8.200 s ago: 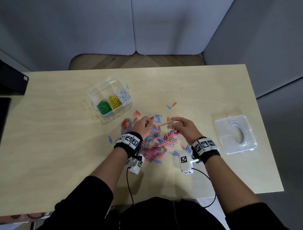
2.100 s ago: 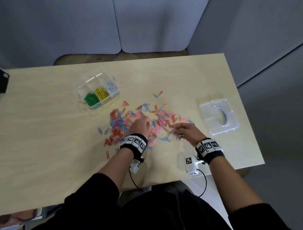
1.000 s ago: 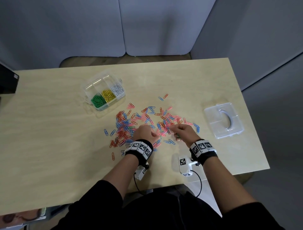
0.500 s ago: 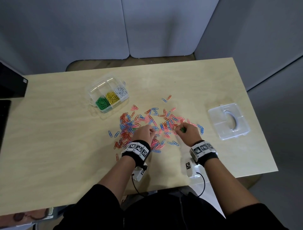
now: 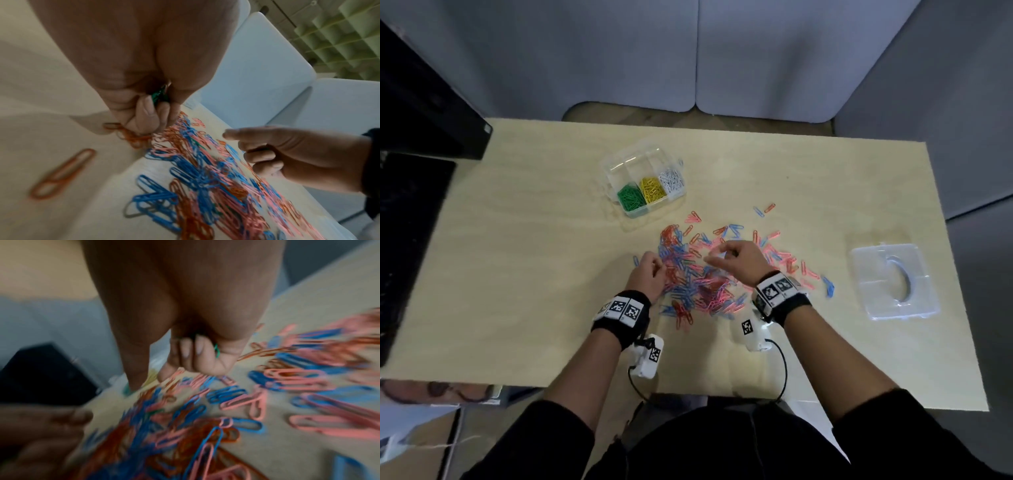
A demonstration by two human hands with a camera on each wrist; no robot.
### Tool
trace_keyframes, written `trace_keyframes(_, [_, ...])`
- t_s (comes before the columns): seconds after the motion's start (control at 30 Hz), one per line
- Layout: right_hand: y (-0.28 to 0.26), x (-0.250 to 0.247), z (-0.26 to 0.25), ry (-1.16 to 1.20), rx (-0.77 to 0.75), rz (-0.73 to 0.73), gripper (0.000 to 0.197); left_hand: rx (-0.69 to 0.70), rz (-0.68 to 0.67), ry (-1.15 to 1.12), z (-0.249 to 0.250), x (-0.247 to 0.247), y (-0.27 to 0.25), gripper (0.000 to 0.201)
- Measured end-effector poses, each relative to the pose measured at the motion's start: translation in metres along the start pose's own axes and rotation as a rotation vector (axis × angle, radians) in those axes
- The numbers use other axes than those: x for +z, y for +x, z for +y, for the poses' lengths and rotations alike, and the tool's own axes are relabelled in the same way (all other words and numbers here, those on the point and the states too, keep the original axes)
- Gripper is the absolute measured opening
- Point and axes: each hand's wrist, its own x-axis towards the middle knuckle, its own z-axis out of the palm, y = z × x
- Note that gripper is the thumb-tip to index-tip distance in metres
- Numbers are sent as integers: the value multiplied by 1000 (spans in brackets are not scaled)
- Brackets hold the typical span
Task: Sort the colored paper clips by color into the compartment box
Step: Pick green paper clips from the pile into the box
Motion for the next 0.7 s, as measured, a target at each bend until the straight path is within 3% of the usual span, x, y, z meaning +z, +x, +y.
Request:
trace_keyframes(0.13, [25, 43, -19, -423, -72, 27, 19, -73, 24, -139, -18, -15, -11, 18])
trace_keyframes(0.23, [30, 60, -18, -576, -118, 96, 12, -49, 107, -112, -21, -17, -17, 23])
trace_keyframes(0.37, [28, 54, -16, -467, -79, -2, 16, -26, 169, -16, -26, -13, -20, 4])
trace_keyframes(0.57, [25, 13, 5, -243, 29, 39, 22, -72, 220, 14, -31, -8, -16, 31])
trace_keyframes(0.7, [22, -5, 18, -86, 144, 22, 36, -16, 129, 52, -20, -8, -13, 34])
